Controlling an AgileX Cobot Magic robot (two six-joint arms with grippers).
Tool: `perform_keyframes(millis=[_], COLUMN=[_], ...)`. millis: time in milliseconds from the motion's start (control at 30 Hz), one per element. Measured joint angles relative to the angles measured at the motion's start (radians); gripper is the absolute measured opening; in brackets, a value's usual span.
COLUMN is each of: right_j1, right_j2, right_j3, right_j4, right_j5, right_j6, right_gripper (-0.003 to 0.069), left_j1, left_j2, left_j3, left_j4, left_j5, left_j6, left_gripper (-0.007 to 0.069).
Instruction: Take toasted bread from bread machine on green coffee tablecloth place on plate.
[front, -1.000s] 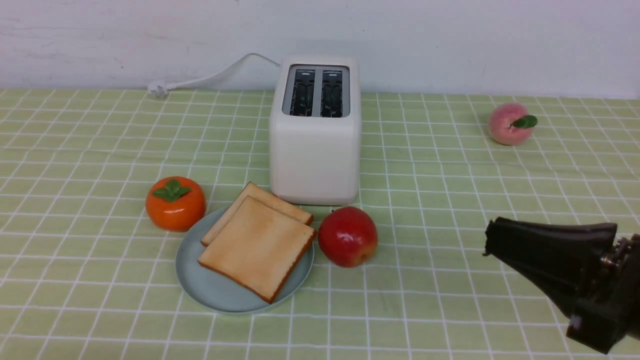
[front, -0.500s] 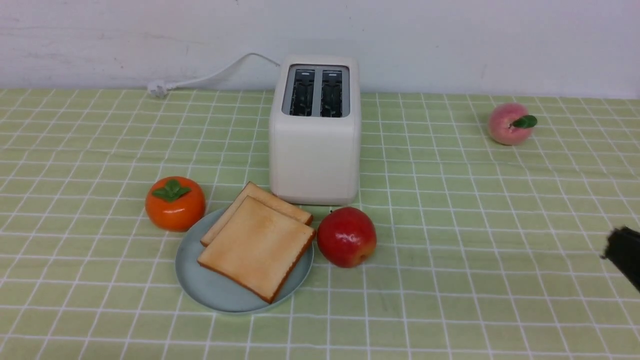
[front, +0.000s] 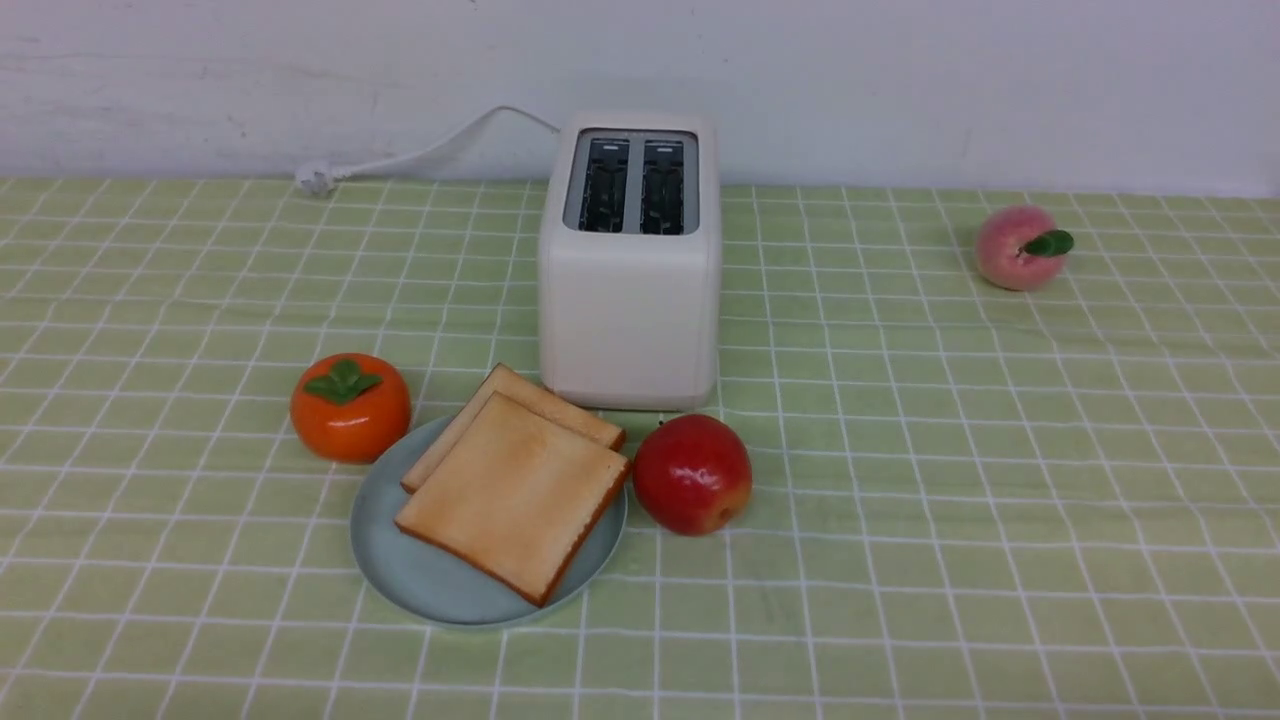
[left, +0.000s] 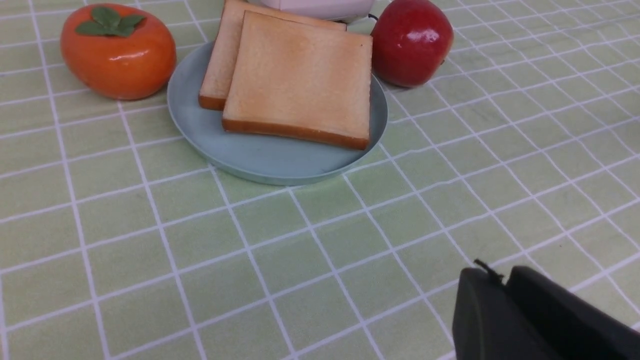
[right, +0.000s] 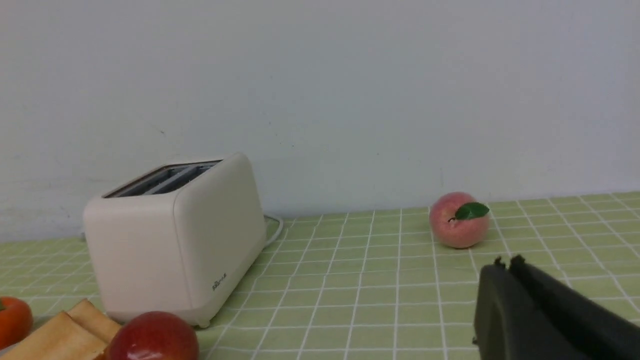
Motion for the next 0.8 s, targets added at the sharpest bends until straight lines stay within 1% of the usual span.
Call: perform_keyframes(millis=[167,233,267,333,367,400,433,467,500,533,567,600,633,667,700,800], right_j1=[-0.003,-0.015,-0.017,-0.042,-0.058,-0.068,-0.082,-0.084,-0.093,-0.095,-0.095,-0.095,-0.095,-0.095,-0.095,-0.095], right_j2=[-0.001,-0.001,-0.001,-0.001,-0.001,-0.001,-0.001,-0.001,-0.001,-0.001,-0.001,-0.001,-0.001,-0.001,-0.001,-0.001], right_j3=[0.000,0.000,0.000,0.000,0.000,0.000,0.000,0.000,0.000,0.000,0.000,0.000,0.000,0.000,0.000,0.007], right_j4=[0.012,0.129,0.158,0.364,0.508,0.617,0.784,0.784,0.996,1.088,1.132,1.273,1.348,1.358,1.407,1.428], right_j5=[0.005,0.020,0.023,0.050,0.072,0.088,0.117,0.117,0.160,0.180,0.189,0.221,0.238,0.241,0.254,0.250], right_j6=[-0.007,-0.102,-0.115,-0.319,-0.470,-0.581,-0.753,-0.782,-0.978,-1.082,-1.131,-1.297,-1.386,-1.398,-1.462,-1.495], right_gripper=[-0.0014,-0.0014,-0.0014,-0.0013,-0.0013,-0.0013,-0.0013,-0.0013,-0.0013,-0.0013,-0.0013,-0.0013,-0.0013,-0.0013,-0.0012,-0.0010], left_j1=[0.000,0.000,0.000,0.000,0.000,0.000,0.000,0.000,0.000,0.000,0.000,0.000,0.000,0.000,0.000,0.000], left_j2=[0.000,0.000,0.000,0.000,0.000,0.000,0.000,0.000,0.000,0.000,0.000,0.000,0.000,0.000,0.000,0.000], left_j3=[0.000,0.000,0.000,0.000,0.000,0.000,0.000,0.000,0.000,0.000,0.000,0.000,0.000,0.000,0.000,0.000], left_j4=[0.000,0.000,0.000,0.000,0.000,0.000,0.000,0.000,0.000,0.000,0.000,0.000,0.000,0.000,0.000,0.000], left_j5=[0.000,0.000,0.000,0.000,0.000,0.000,0.000,0.000,0.000,0.000,0.000,0.000,0.000,0.000,0.000,0.000], left_j6=[0.000,0.000,0.000,0.000,0.000,0.000,0.000,0.000,0.000,0.000,0.000,0.000,0.000,0.000,0.000,0.000], left_gripper=[0.0066,0.0071,0.0071,0.0074,0.0075,0.0075,0.0076,0.0076,0.0077,0.0078,0.0079,0.0080,0.0081,0.0081,0.0081,0.0081])
